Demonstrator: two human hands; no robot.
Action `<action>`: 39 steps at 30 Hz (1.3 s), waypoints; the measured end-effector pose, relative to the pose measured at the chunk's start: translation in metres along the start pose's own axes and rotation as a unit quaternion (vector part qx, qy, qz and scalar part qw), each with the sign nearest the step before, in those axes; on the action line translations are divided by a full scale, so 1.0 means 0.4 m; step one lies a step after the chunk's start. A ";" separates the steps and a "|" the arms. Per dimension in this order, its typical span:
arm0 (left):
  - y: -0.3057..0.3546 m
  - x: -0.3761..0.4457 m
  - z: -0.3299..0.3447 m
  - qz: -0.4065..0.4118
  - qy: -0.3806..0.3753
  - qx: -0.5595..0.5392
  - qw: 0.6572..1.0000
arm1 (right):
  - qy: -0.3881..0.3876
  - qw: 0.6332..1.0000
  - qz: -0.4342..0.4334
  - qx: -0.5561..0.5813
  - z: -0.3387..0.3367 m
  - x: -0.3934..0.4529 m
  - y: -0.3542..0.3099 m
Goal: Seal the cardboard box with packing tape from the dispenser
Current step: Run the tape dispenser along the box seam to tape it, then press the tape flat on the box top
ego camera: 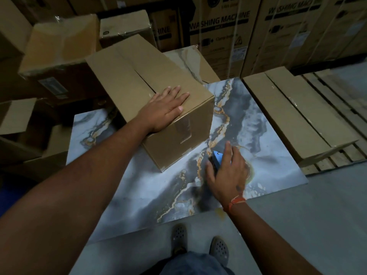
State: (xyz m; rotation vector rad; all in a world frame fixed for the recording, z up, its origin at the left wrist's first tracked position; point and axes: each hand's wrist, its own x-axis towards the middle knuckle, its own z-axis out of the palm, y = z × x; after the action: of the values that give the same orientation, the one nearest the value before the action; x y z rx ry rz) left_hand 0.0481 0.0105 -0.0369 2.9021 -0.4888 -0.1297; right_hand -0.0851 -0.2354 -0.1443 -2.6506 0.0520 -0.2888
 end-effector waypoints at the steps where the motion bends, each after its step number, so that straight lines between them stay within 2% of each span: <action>1: -0.002 0.001 0.000 0.001 -0.001 -0.002 1.000 | 0.030 0.992 -0.002 0.121 -0.013 0.008 -0.060; 2: -0.003 0.003 0.001 0.002 0.000 -0.004 1.000 | 0.053 0.976 -0.009 0.213 -0.020 0.021 -0.126; 4: -0.004 0.004 0.002 0.003 0.002 -0.007 1.000 | 0.070 0.945 -0.023 0.317 -0.017 0.050 -0.259; 7: -0.005 0.005 0.001 0.008 0.001 -0.014 1.000 | 0.040 0.920 -0.019 0.389 0.036 0.065 -0.403; 9: -0.007 0.007 0.004 0.013 0.001 -0.009 1.000 | 0.047 0.915 0.002 0.401 0.080 0.070 -0.446; 12: -0.009 0.006 0.008 0.016 0.007 -0.006 1.000 | 0.080 0.905 0.031 0.417 0.141 0.089 -0.460; 16: -0.010 0.004 0.004 0.019 0.011 -0.013 1.000 | 0.036 0.836 0.183 0.517 0.214 0.115 -0.433; 20: -0.009 0.008 0.006 0.020 0.009 -0.010 1.000 | 0.030 0.825 0.200 0.527 0.255 0.119 -0.407; 24: -0.005 0.005 -0.001 0.020 0.005 -0.005 1.000 | -0.012 0.781 0.270 0.563 0.272 0.129 -0.380; 26: -0.001 0.001 -0.003 0.018 0.006 -0.006 1.000 | -0.047 0.769 0.280 0.572 0.266 0.129 -0.356; 30: 0.000 -0.002 -0.006 0.021 0.005 -0.006 1.000 | -0.083 0.783 0.272 0.553 0.233 0.118 -0.318; 32: 0.000 -0.004 -0.004 0.022 0.005 -0.004 1.000 | -0.039 0.813 0.248 0.525 0.202 0.113 -0.313; 33: 0.000 -0.002 -0.006 0.023 0.005 -0.005 1.000 | 0.006 0.843 0.211 0.495 0.179 0.110 -0.315; 35: -0.005 -0.001 -0.011 0.021 0.010 -0.008 1.000 | 0.106 0.905 0.075 0.405 0.120 0.115 -0.332; 37: -0.009 0.000 -0.017 0.026 0.008 -0.006 1.000 | 0.140 0.937 -0.070 0.311 0.064 0.147 -0.346; 39: -0.014 -0.001 -0.017 0.028 0.001 -0.008 1.000 | 0.145 0.955 -0.157 0.207 0.024 0.200 -0.339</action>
State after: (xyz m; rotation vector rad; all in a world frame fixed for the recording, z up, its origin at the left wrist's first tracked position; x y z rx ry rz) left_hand 0.0504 0.0171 -0.0315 2.8691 -0.5645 -0.1230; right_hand -0.0066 -0.1176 -0.0749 -2.1741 -0.3063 -0.7108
